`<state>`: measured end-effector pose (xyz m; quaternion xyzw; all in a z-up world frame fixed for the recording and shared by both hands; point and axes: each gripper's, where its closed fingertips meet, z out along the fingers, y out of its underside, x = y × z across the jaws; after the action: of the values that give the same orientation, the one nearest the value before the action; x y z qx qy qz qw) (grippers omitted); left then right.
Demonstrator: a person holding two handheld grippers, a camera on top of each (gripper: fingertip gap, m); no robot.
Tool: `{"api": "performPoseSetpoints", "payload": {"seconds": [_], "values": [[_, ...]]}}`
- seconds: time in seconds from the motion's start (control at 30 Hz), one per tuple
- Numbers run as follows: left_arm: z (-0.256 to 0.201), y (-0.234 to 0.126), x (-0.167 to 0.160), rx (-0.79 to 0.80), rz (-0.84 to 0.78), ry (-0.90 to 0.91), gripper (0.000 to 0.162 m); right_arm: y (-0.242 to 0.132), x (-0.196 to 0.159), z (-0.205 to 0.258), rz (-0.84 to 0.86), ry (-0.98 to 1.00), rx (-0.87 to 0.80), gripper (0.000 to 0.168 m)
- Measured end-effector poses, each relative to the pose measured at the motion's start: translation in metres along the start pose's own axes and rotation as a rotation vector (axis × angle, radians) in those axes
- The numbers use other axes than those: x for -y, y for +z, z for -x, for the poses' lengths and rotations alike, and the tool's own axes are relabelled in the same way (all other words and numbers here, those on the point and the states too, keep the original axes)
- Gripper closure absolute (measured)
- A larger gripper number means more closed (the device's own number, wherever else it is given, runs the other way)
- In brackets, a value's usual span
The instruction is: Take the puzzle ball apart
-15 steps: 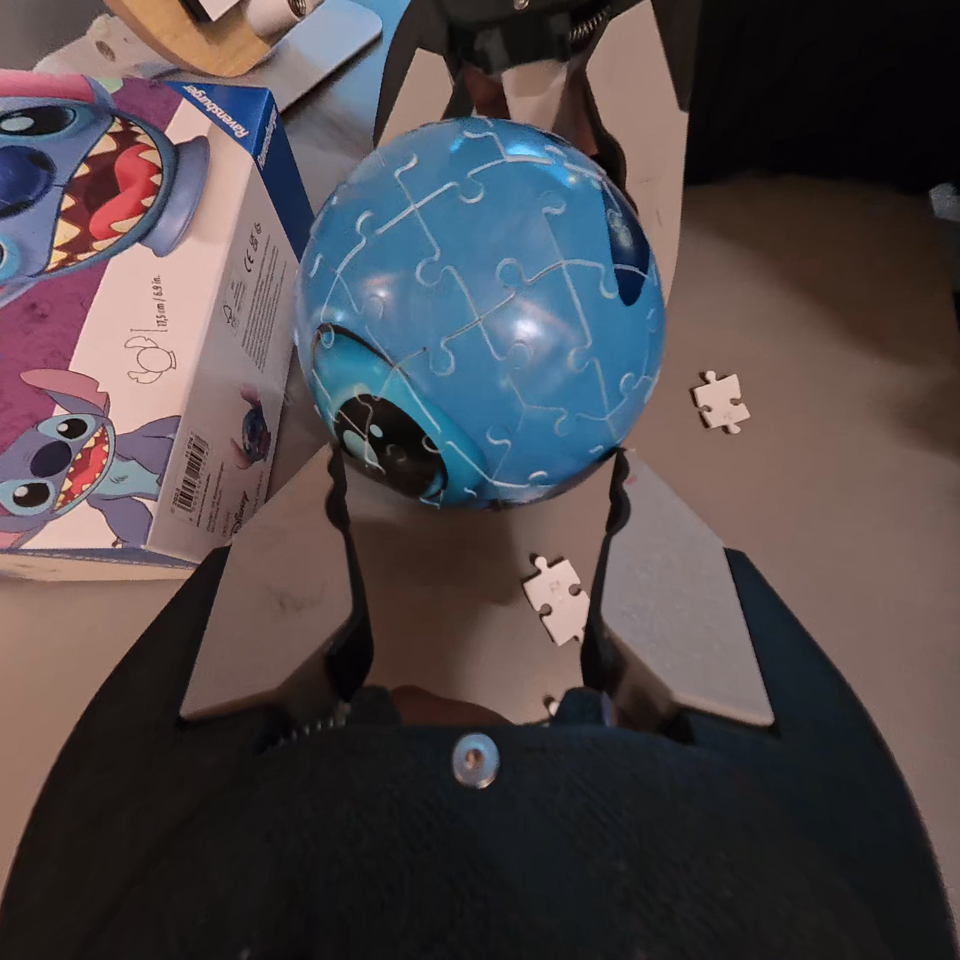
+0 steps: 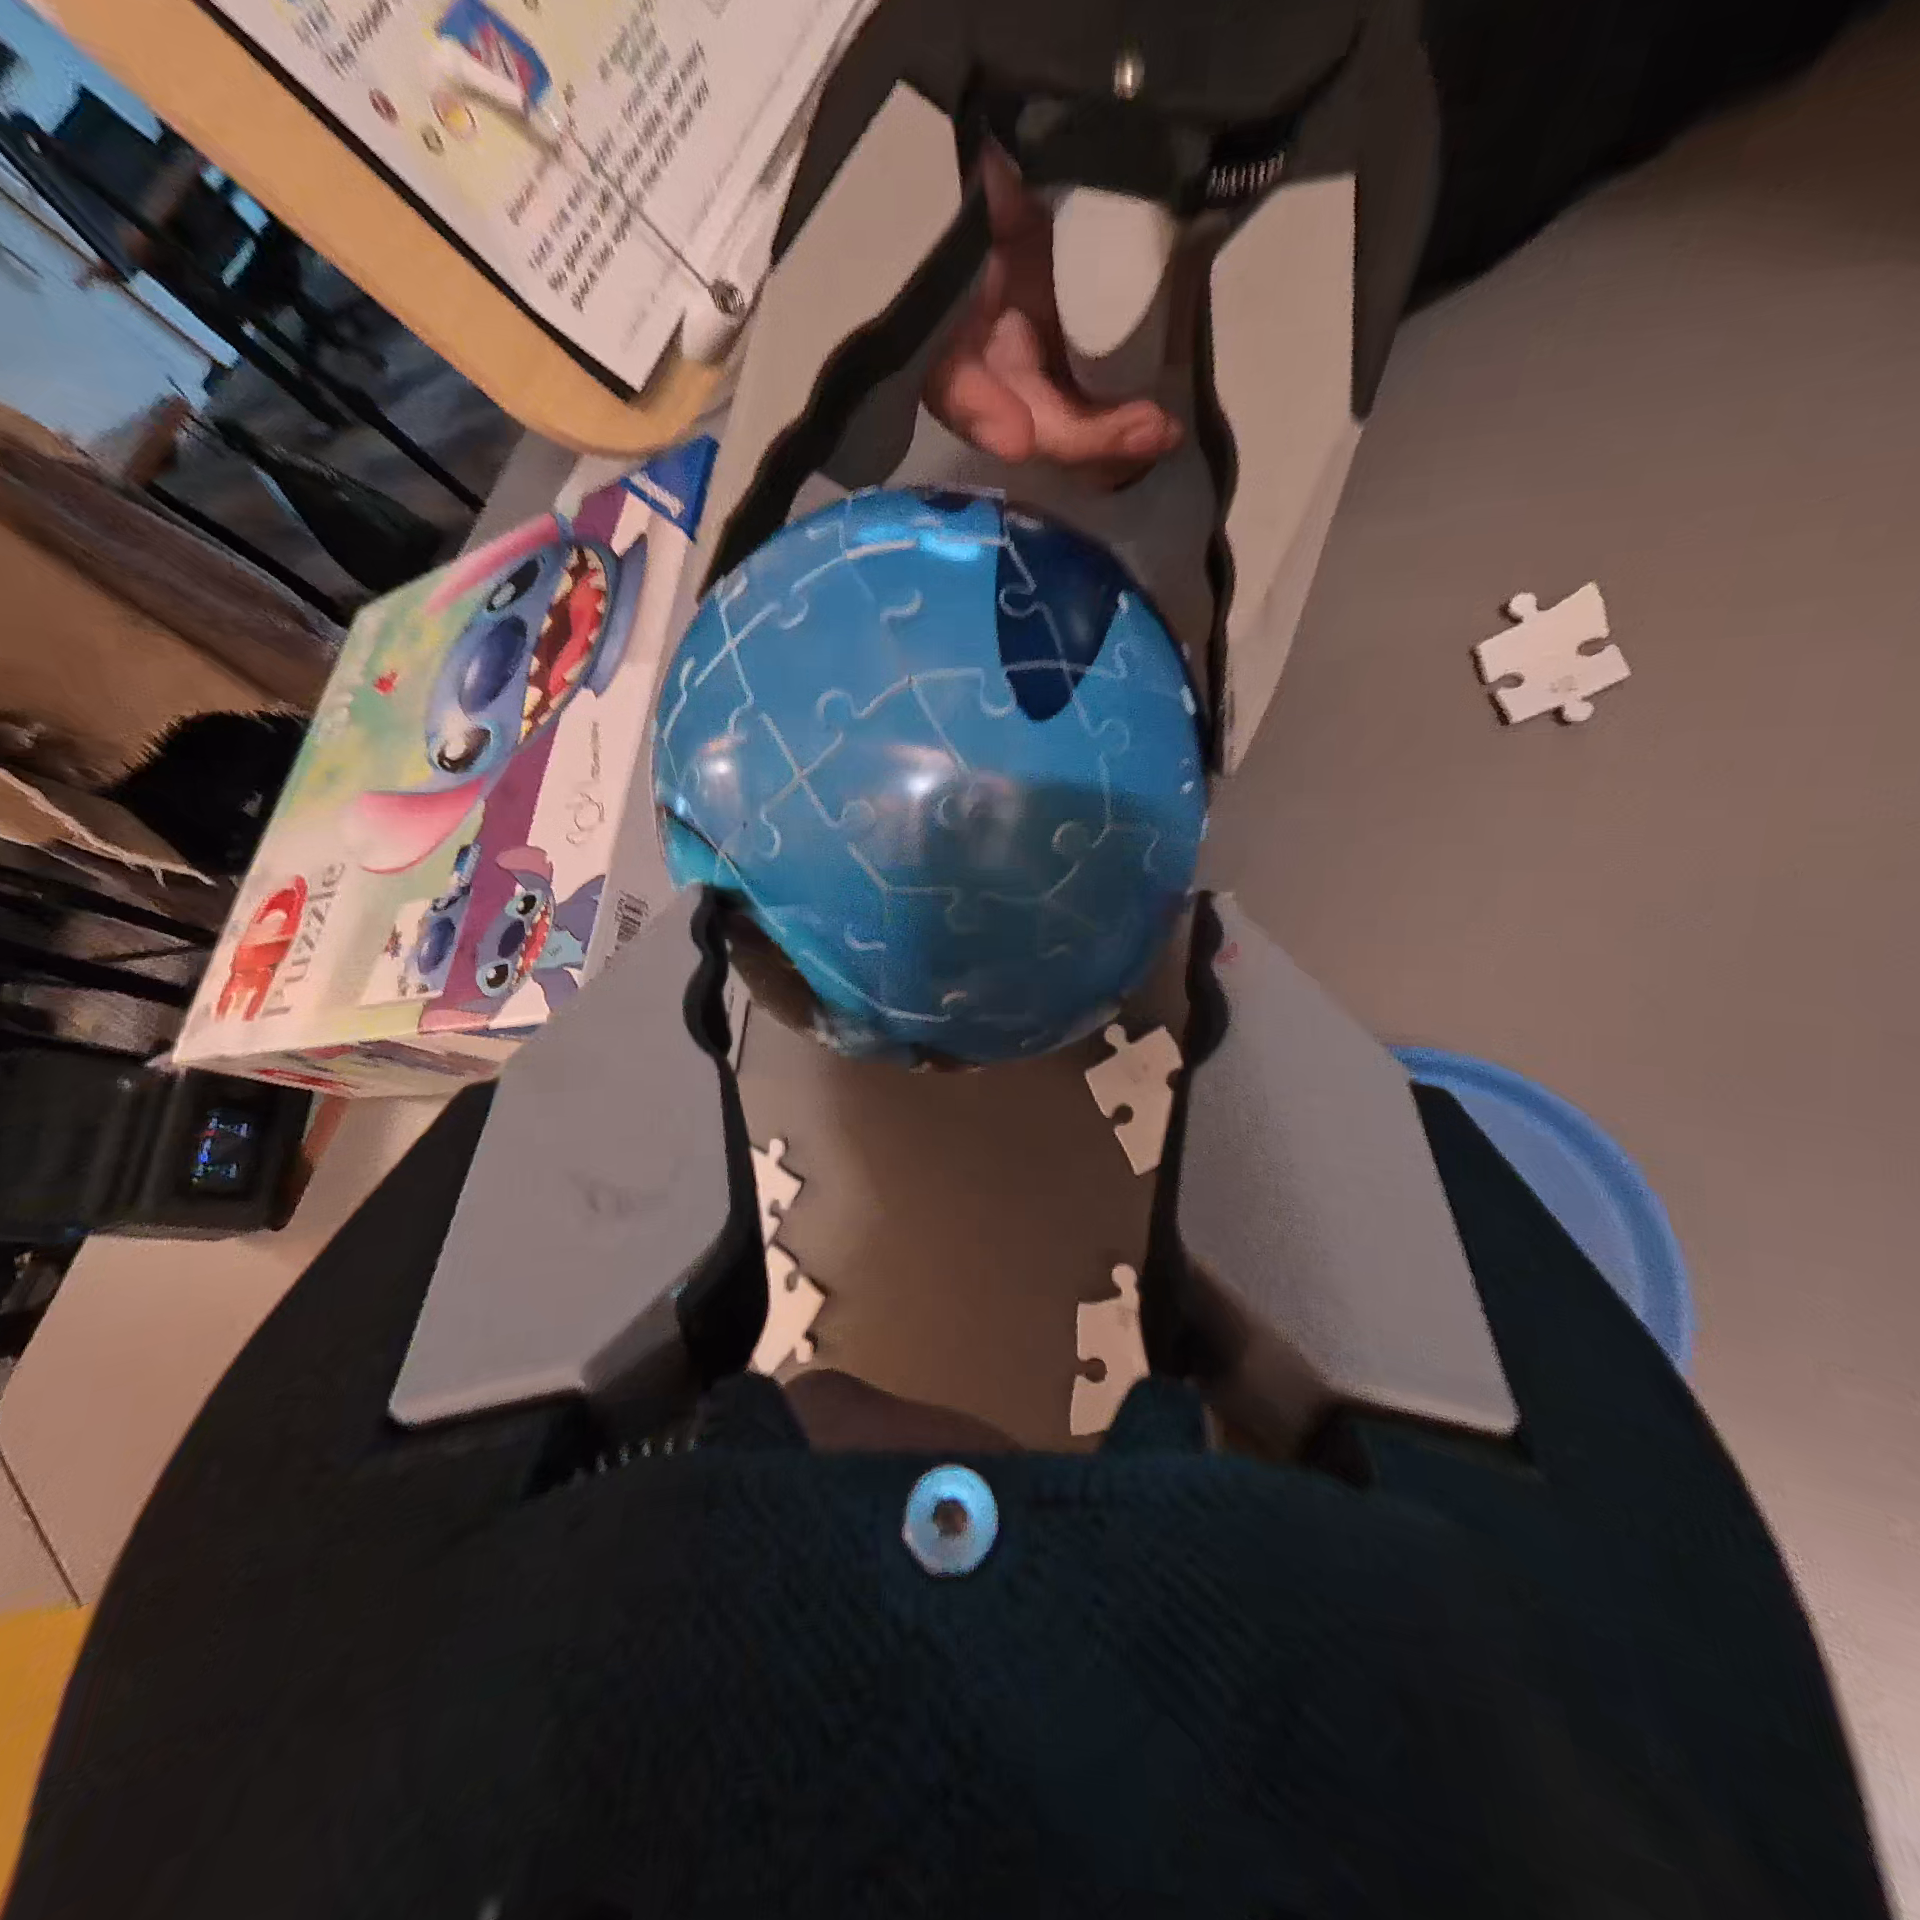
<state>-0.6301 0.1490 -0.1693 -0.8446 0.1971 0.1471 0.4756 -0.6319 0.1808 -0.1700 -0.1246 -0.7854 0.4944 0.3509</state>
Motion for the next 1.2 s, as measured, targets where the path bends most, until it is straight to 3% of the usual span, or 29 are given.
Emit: {"api": "performPoseSetpoints", "payload": {"seconds": [0.03,0.13,0.3,0.67,0.83,0.97,1.2], "values": [[-0.001,-0.001,0.002,-0.004,-0.007,-0.008,0.075,0.000,-0.002,0.000,0.005,-0.007,-0.010,0.054],[-0.002,0.002,-0.015,-0.019,0.064,-0.051,0.071,-0.004,-0.003,-0.001,0.009,0.032,0.005,0.055],[0.005,0.003,-0.022,-0.041,0.036,-0.139,0.070,-0.016,-0.009,-0.015,0.001,0.208,0.043,0.051],[0.011,0.021,-0.036,-0.090,0.024,-0.232,0.064,-0.019,-0.041,-0.015,0.120,0.493,0.132,0.062],[0.013,0.020,-0.037,-0.088,-0.003,-0.245,0.065,-0.052,-0.027,-0.008,0.084,0.405,0.114,0.087],[0.016,0.020,-0.035,-0.101,-0.041,-0.259,0.065,-0.065,-0.037,0.014,0.158,0.326,0.084,0.111],[0.024,0.021,-0.030,-0.111,-0.098,-0.277,0.068,-0.057,-0.050,0.031,0.254,0.289,0.052,0.109]]}}
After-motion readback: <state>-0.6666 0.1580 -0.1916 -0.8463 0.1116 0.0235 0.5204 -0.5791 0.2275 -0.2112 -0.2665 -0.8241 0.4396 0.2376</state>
